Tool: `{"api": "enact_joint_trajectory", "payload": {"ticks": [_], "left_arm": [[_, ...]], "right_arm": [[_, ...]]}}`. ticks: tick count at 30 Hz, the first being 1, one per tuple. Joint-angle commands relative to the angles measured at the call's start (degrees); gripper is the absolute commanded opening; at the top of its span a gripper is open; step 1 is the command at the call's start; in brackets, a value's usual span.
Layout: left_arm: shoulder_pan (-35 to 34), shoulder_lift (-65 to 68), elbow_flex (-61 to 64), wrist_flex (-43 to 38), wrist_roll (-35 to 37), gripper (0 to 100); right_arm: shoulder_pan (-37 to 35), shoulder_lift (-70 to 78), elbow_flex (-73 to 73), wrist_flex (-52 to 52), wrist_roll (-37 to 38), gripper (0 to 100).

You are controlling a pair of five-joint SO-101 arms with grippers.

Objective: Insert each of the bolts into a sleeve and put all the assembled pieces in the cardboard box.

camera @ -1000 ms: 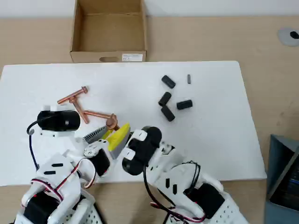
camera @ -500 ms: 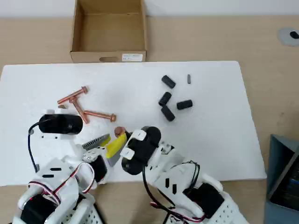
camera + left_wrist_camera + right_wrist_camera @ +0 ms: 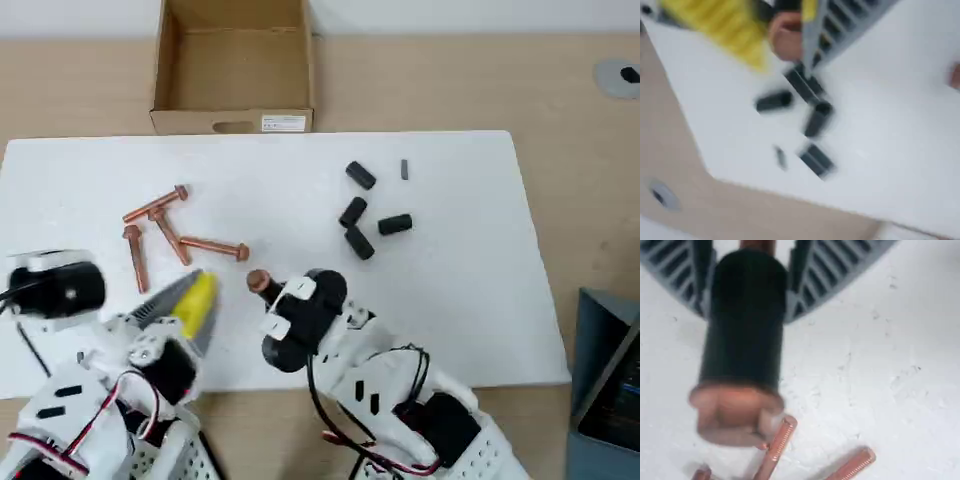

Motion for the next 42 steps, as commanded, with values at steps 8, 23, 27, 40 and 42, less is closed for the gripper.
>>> {"api": "enact_joint_trajectory", "payload": {"ticks": [8, 23, 27, 40, 42], "left_arm": [[-26.3, 0.0, 10.5, 1.1, -20.7, 0], [-33.8, 0.0, 32.5, 0.7, -24.0, 0], [-34.1, 0.0, 36.2, 0.4, -25.1, 0], [-34.3, 0.0, 38.7, -0.2, -24.8, 0], [-34.3, 0.0, 38.7, -0.2, -24.8, 0]], "right_arm": [[16.4, -6.1, -5.7, 3.5, -5.0, 0.9], [19.3, 33.2, -37.5, -0.4, -8.7, 0.9], [19.4, 46.3, -45.8, -5.4, -8.3, 0.9], [19.5, 81.9, -62.8, -29.2, 6.4, 0.9], [20.0, 88.3, -66.1, -32.4, 8.4, 0.9]]}}
